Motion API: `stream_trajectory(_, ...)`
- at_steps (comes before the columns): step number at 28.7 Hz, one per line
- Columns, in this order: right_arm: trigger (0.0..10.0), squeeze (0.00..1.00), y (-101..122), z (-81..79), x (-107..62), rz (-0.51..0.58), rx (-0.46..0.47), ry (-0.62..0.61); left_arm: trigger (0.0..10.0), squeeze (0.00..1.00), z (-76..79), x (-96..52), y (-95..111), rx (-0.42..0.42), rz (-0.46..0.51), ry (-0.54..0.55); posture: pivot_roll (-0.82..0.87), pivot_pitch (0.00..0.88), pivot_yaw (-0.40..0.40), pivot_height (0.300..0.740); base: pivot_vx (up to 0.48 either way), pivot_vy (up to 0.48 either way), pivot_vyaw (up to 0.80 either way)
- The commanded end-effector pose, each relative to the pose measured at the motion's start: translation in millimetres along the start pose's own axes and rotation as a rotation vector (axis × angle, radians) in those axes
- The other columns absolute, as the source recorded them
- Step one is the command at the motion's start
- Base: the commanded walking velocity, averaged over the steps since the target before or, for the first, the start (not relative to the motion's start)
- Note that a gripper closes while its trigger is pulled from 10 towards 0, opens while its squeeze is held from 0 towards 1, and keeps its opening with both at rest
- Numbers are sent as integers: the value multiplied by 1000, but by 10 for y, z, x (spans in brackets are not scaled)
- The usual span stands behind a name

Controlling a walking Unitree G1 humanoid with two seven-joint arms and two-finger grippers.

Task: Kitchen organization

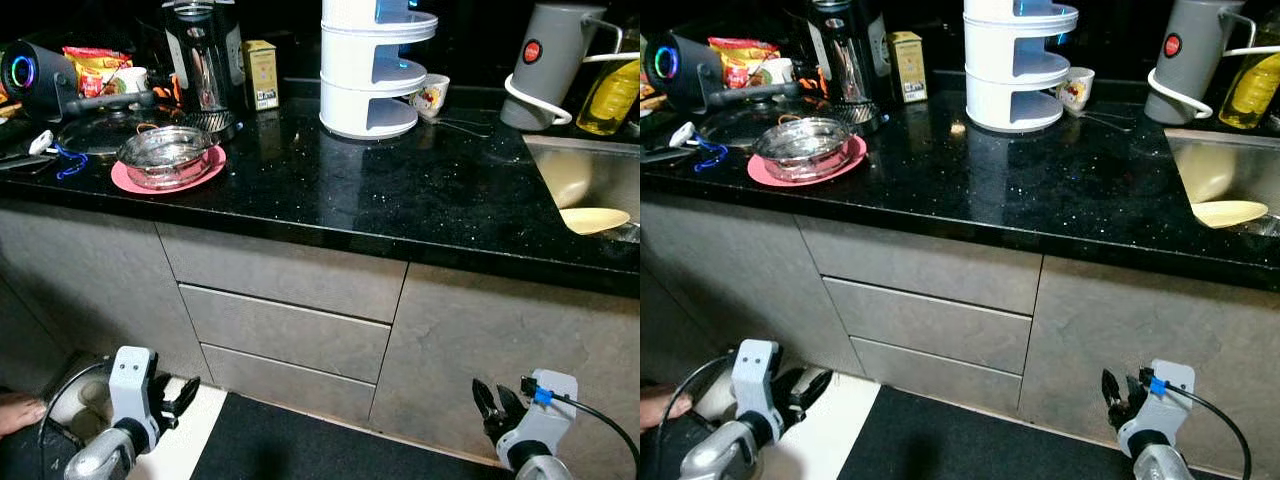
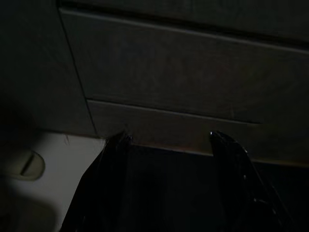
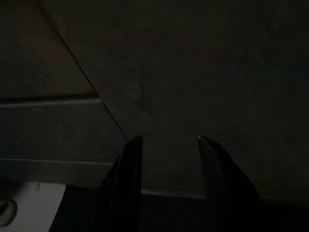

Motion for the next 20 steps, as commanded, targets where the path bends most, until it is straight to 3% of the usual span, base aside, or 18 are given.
stream_trajectory(1, 10000, 0, 151, -172, 17, 66, -36, 77, 10000, 0, 14, -42, 88, 21, 40, -16, -54, 0, -4, 740, 0, 0, 0)
stream_trajectory(8, 10000, 0, 487, -411, 30, 180, -102, 165, 10000, 0, 371, -122, 299, 62, 153, -106, -55, 5, -6, 740, 0, 0, 0)
stream_trajectory(16, 10000, 0, 619, -634, -17, 230, -87, 214, 10000, 0, 470, -204, 321, 63, 190, -64, -52, 16, -1, 740, 0, 0, 0)
stream_trajectory(20, 10000, 0, 625, -656, -42, 231, -61, 204, 10000, 0, 493, -255, 393, 80, 198, -42, -52, 16, -1, 740, 0, 0, 0)
Point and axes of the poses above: a point about 5 cm out from each wrist's last joint towards the gripper, its own x axis pointing out of the wrist towards the gripper, its own y axis along the axis of the wrist's last joint, z = x × y, the point moved 5 cm from there along x, pointing out of the wrist towards the gripper, and after that the axes turned 15 degrees about -x, right-handed, at the moved point
